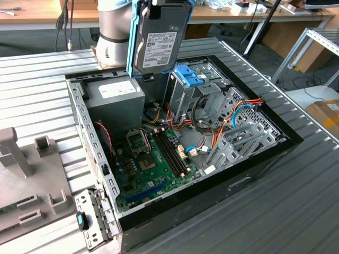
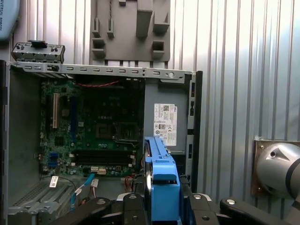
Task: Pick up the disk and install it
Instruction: 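Pick up the disk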
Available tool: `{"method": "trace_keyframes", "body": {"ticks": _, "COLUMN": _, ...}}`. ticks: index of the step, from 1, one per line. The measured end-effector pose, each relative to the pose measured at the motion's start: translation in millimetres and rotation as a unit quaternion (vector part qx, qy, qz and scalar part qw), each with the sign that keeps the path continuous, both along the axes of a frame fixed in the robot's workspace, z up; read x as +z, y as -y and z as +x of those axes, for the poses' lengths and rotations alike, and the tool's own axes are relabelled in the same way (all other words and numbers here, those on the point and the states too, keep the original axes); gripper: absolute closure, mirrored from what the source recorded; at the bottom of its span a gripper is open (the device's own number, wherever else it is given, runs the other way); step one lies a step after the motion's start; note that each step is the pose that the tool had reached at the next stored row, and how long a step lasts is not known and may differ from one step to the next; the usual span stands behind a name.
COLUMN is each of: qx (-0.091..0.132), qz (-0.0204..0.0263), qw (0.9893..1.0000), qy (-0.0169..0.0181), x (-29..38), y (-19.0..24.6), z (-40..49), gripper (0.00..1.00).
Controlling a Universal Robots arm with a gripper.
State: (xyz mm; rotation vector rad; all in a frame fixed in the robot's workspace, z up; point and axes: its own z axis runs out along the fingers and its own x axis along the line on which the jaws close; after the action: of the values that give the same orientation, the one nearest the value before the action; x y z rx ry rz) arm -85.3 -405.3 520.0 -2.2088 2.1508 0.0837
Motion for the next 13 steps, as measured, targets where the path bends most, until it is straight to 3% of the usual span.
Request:
{"method": "trace_keyframes", "body": {"ticks": 3, "qx": 0.000, "qz": 0.0001, "qw": 1.0000, "qy": 0.0000, "x": -0.4, "y": 8.7, "z": 2.5, "gripper": 0.63}}
{"method": "trace_keyframes", "body": {"ticks": 5, "qx": 0.000, "qz": 0.0000, "qw": 1.0000, "qy": 0.0000, "x": -0.6, "y": 28.0, "z": 5.3, "gripper": 0.63}}
{"method": "trace_keyframes", "body": {"ticks": 9, "qx": 0.000, "qz": 0.0000, "qw": 1.0000, "qy": 0.0000, "x": -0.7, "y": 42.5, "z": 6.8, "gripper": 0.63}}
{"method": "trace_keyframes", "body": {"ticks": 11, "qx": 0.000, "qz": 0.0000, "qw": 1.0000, "qy": 0.0000, "x": -0.8, "y": 46.8, "z": 7.1, "gripper": 0.63}}
{"method": "trace_keyframes", "body": {"ticks": 13, "qx": 0.000, "qz": 0.0000, "qw": 1.0000, "qy": 0.0000, "x": -0.9, "y": 55.2, "z": 7.9, "gripper": 0.63}}
